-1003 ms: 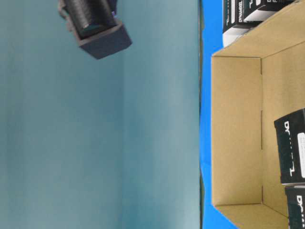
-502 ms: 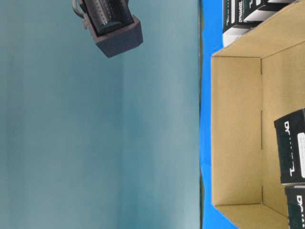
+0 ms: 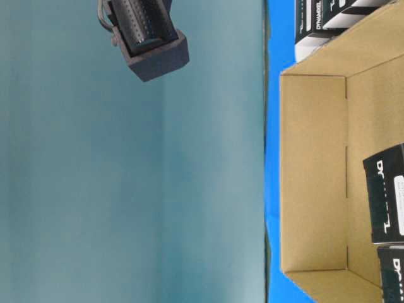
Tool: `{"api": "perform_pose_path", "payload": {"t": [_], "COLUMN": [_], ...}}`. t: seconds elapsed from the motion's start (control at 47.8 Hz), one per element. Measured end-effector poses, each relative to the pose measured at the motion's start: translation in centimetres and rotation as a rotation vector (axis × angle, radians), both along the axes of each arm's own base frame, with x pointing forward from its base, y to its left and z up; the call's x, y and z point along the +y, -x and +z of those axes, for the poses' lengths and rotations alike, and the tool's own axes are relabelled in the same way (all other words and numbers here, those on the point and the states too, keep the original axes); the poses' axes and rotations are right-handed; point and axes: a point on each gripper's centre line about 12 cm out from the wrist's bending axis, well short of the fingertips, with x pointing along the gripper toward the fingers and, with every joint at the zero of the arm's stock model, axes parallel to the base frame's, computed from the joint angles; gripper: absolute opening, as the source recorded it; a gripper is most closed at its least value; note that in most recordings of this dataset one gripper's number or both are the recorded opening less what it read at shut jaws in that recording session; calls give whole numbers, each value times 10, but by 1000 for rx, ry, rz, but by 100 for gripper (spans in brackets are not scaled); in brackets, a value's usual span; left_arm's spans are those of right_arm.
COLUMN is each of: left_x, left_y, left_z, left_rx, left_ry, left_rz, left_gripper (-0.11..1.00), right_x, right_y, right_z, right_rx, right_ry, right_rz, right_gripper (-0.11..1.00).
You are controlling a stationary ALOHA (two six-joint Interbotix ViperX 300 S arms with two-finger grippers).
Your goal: Pick the box from inside the cardboard box.
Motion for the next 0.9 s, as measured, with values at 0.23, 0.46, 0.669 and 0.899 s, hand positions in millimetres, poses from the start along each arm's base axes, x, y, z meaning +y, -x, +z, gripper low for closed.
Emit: {"api": "perform_pose_path", "payload": {"t": [0.23,0.46,0.669,0.899], "left_x": [0,0,0,-1], "left_y": [0,0,0,0], "left_z": [0,0,-1,0], "left_rx": [0,0,2,0], "left_ry": [0,0,0,-2], "left_rz": [-2,0,-2,-3], "left_gripper": [1,1,1,1], "right_x": [-2,-3,-2,-3], "right_y": [-2,-6,-5,-5], "right_z": [1,8,20,44], "right_rx": [-3,-10,-29,-81], "right_ry": [-7,-10,-18,-32], "right_rz": [-14,-18,-16,-17], "right_gripper": [78,93,93,93]}}
